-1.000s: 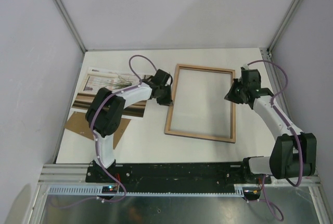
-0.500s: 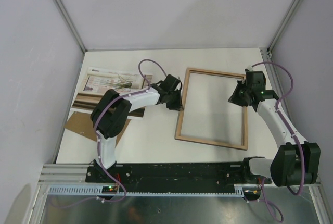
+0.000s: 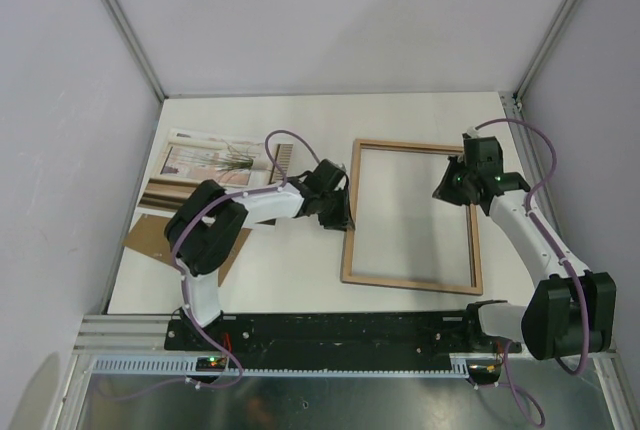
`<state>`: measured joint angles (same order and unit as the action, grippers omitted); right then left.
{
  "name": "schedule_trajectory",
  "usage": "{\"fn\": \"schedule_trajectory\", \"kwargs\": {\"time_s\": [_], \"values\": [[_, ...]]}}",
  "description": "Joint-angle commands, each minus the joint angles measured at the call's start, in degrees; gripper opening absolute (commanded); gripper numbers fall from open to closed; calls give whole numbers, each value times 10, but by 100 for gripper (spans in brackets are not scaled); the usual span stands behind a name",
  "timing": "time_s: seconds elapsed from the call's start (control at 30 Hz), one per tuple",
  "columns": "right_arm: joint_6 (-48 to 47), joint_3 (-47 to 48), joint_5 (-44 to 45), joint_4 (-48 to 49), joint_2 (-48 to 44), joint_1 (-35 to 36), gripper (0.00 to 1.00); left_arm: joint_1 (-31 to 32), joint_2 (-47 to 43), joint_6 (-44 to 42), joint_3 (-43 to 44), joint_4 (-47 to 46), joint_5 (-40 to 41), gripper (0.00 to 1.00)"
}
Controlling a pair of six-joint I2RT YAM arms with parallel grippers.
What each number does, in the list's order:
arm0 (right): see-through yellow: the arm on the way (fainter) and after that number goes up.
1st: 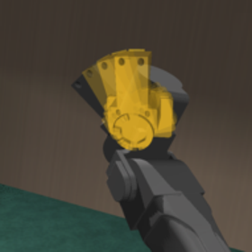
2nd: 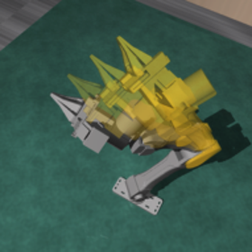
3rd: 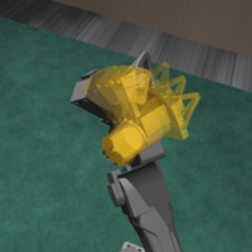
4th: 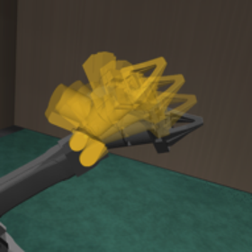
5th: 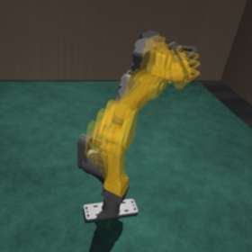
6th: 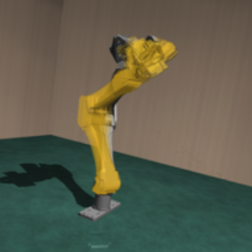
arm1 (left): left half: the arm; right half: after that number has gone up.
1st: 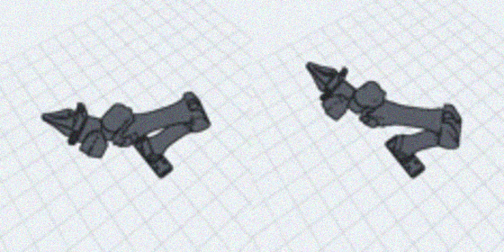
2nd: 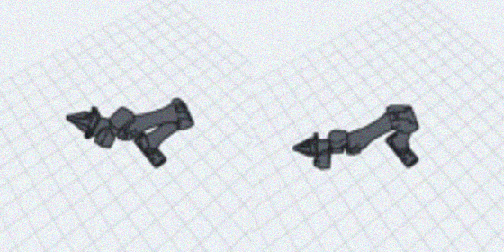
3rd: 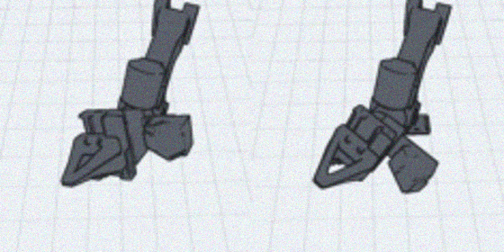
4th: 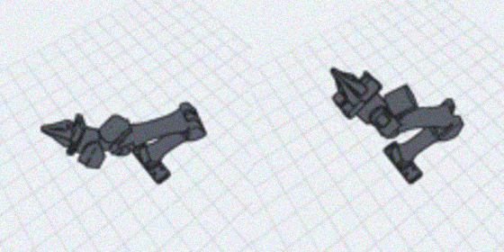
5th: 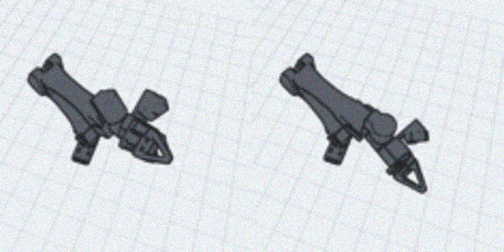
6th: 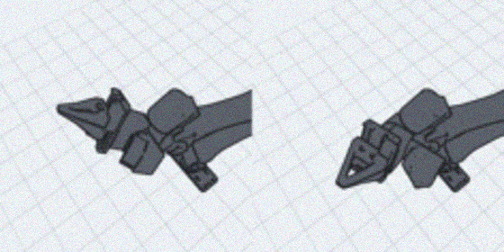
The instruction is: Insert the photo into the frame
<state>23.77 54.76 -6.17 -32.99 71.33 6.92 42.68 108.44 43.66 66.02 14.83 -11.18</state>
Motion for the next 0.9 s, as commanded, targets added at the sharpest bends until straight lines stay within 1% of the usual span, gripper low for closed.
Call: {"fn": "schedule_trajectory", "kwargs": {"time_s": [0.0,0.2,0.3,0.43,0.53,0.67,0.73,0.8,0.87], "values": [[8,7,19,-8,-16,14,7,10,-41,16,-23,-19,-18,31],[14,6,28,-8,-13,28,7,15,-61,21,-42,-30,-27,32],[15,7,31,-7,-11,34,7,15,-74,22,-51,-32,-32,34],[16,6,31,-4,-9,38,6,14,-94,17,-57,-32,-33,44],[16,7,29,-2,-9,40,7,4,-118,8,-60,-31,-31,51],[16,7,25,2,-12,43,7,-37,-164,-11,-64,-17,-16,56],[15,6,23,5,-13,44,7,-65,-186,-34,-57,4,17,58],[16,7,19,11,-10,47,7,-87,-196,-65,-32,42,82,62],[20,6,15,22,-4,55,7,-104,-185,-101,15,87,179,64]]}}
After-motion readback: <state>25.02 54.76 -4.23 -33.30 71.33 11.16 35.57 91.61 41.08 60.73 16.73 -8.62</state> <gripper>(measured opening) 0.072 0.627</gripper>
